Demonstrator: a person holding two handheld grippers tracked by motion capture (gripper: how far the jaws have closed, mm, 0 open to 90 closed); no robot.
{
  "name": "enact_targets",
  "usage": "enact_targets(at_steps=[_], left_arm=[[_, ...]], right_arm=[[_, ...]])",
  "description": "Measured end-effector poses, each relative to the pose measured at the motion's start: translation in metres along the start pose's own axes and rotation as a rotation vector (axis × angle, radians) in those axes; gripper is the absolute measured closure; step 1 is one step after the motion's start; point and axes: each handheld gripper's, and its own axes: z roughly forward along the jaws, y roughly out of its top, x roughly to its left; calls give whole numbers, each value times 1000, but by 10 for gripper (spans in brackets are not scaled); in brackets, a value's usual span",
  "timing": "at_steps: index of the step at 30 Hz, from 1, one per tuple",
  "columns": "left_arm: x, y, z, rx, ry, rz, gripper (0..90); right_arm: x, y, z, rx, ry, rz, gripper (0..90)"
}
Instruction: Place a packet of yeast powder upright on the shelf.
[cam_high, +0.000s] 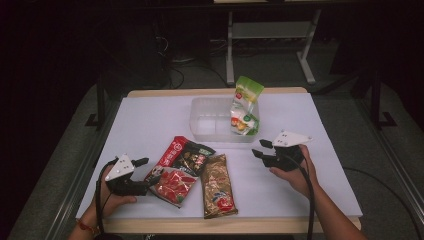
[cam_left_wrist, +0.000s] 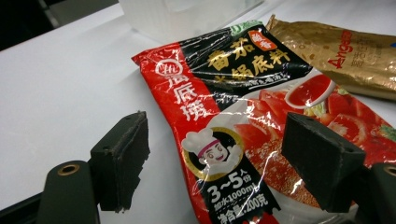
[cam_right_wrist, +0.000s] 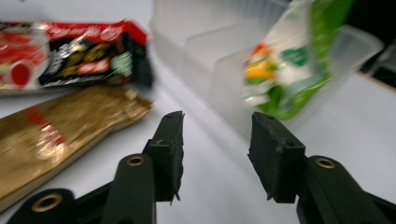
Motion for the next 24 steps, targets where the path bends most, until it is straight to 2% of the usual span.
enact_targets(at_steps=[5,8,12,14,16,17,19,20,24], left_arm=[[2,-2,0,6,-2,-10,226],[2,-2,1,3,-4,-7,226],[-4,3,2,-7,-18,3,227],[-7,7,0,-30,-22,7,233],[-11,12,0,-70,-57,-17,235],[-13,15,2,-73,-75,-24,235],[-22,20,6,-66,-103,-12,235],[-27,23,7,-68,-130,-11,235],[-49,32,17,-40,-199,32,235]], right_arm=[[11,-4,10,38,78,2,497],[15,-5,20,60,102,-5,476],[18,-9,27,79,137,23,459],[22,-11,29,76,168,33,451],[25,-10,32,85,191,37,435],[28,-9,33,83,201,37,427],[31,-7,36,74,241,71,407],[33,-5,39,77,251,76,391],[40,-1,49,84,325,111,369]])
